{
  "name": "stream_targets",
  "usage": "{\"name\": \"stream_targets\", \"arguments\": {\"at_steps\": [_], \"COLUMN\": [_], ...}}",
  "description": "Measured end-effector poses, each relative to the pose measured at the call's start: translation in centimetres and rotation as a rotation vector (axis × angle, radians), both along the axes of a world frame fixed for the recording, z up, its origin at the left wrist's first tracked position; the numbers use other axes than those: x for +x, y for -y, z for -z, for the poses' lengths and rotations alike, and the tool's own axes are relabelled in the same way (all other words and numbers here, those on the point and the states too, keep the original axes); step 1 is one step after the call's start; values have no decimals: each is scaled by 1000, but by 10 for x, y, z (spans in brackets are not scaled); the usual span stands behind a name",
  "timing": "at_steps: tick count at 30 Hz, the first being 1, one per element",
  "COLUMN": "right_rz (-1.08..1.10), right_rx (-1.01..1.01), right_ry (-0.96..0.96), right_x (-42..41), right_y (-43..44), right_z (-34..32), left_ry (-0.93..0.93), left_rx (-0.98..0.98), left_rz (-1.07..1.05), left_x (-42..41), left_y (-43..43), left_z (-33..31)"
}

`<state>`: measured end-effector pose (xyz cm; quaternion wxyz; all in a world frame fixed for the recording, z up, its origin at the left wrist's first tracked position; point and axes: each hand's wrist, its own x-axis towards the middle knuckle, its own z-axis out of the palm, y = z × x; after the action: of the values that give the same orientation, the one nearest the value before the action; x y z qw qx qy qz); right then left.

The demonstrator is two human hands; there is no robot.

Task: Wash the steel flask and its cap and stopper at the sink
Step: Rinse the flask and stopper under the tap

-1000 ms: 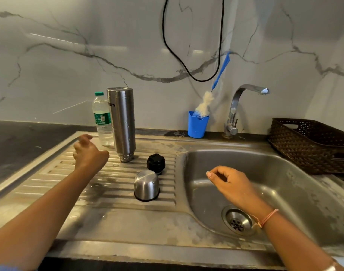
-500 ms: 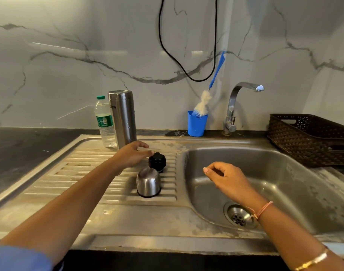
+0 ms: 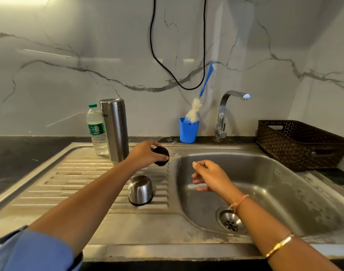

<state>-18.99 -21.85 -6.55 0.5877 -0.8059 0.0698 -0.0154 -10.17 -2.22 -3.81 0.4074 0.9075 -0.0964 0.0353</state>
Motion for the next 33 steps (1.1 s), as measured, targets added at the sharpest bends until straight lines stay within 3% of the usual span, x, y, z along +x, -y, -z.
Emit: {"name": "stream_targets", "arguments": {"at_steps": [5, 10, 16, 24, 29, 33], "right_rz": [-46, 68, 201, 480, 470, 477], "right_rx": [671, 782, 692, 304, 34, -79], "right_ry": [-221, -180, -87, 126, 296, 325], "right_x": [13, 17, 31, 64, 68, 74], "right_y": [0, 27, 66, 134, 144, 146], "right_z": [-10, -9, -3, 19, 29, 38], "left_ry": [290, 367, 171, 81, 147, 215], "left_rx": [41, 65, -66, 62, 176, 188], "left_rz": [144, 197, 361, 193, 121, 149], "left_x": [-30, -42, -35, 11, 54, 89], "left_y": [57, 109, 146, 190, 224, 252], "left_z": [11, 30, 35, 42, 32, 18]}}
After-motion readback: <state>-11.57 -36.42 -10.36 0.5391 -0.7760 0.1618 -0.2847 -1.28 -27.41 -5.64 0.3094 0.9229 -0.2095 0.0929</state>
